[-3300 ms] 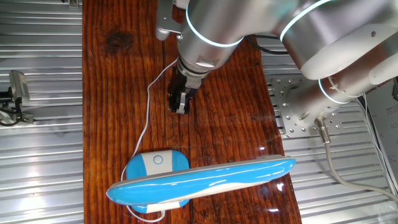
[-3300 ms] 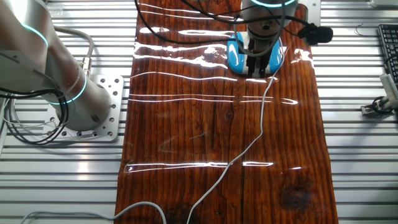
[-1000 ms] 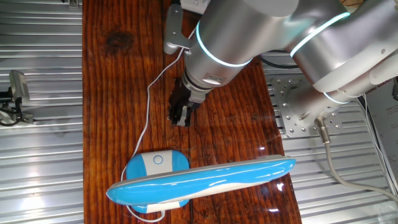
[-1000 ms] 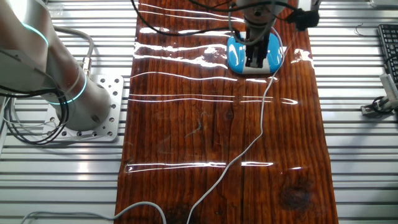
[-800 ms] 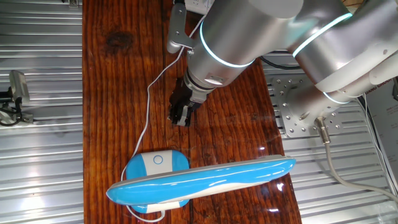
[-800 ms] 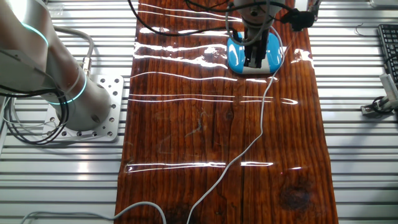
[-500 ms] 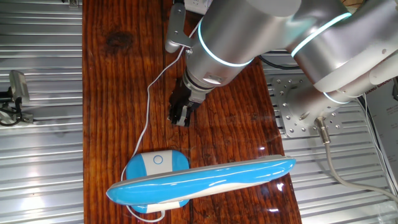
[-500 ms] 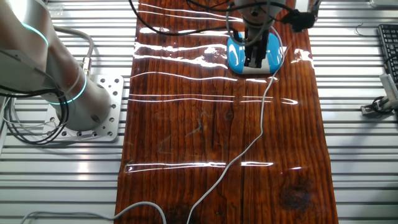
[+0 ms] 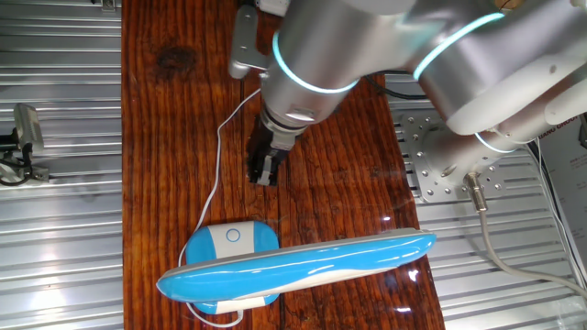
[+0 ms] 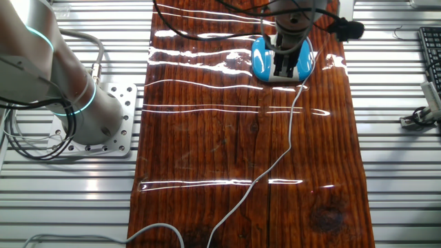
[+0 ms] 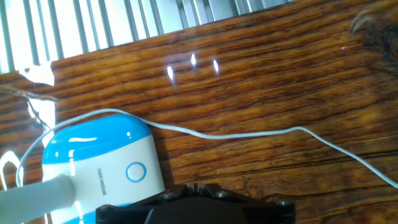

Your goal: Turn on the desk lamp by pressing the button

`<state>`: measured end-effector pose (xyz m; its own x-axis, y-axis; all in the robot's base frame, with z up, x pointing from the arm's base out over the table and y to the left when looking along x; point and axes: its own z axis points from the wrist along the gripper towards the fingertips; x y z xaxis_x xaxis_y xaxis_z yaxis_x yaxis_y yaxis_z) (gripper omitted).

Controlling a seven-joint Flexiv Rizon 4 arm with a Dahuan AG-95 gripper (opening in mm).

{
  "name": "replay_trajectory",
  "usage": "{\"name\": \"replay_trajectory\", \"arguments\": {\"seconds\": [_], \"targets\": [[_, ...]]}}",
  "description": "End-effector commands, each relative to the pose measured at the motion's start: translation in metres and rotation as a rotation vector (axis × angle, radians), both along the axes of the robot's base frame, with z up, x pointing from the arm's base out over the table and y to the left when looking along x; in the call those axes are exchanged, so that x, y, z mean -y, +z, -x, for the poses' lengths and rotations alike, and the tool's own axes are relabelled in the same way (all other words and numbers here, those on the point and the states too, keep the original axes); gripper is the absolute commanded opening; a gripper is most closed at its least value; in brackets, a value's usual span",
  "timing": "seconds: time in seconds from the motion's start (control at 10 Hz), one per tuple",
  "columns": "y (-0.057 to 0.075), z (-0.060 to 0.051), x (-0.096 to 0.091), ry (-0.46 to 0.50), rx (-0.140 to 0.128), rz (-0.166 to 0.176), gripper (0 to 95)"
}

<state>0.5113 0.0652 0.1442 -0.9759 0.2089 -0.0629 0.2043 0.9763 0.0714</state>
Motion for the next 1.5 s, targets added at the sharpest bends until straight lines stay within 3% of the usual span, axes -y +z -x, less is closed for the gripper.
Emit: {"name": "replay_trajectory", "arguments": {"seconds": [0.1, 0.8, 1.1, 1.5], "targets": [[0.0011, 0.0020, 0.0006, 0.000, -0.004, 0.000, 0.0], [0.0011, 0.0020, 0.0006, -0.024, -0.019, 0.006, 0.0], [0.0011, 0.0020, 0.0006, -0.037, -0.057, 0.005, 0.0], [0.0011, 0.0020, 0.0006, -0.023, -0.066, 0.004, 0.0]]}}
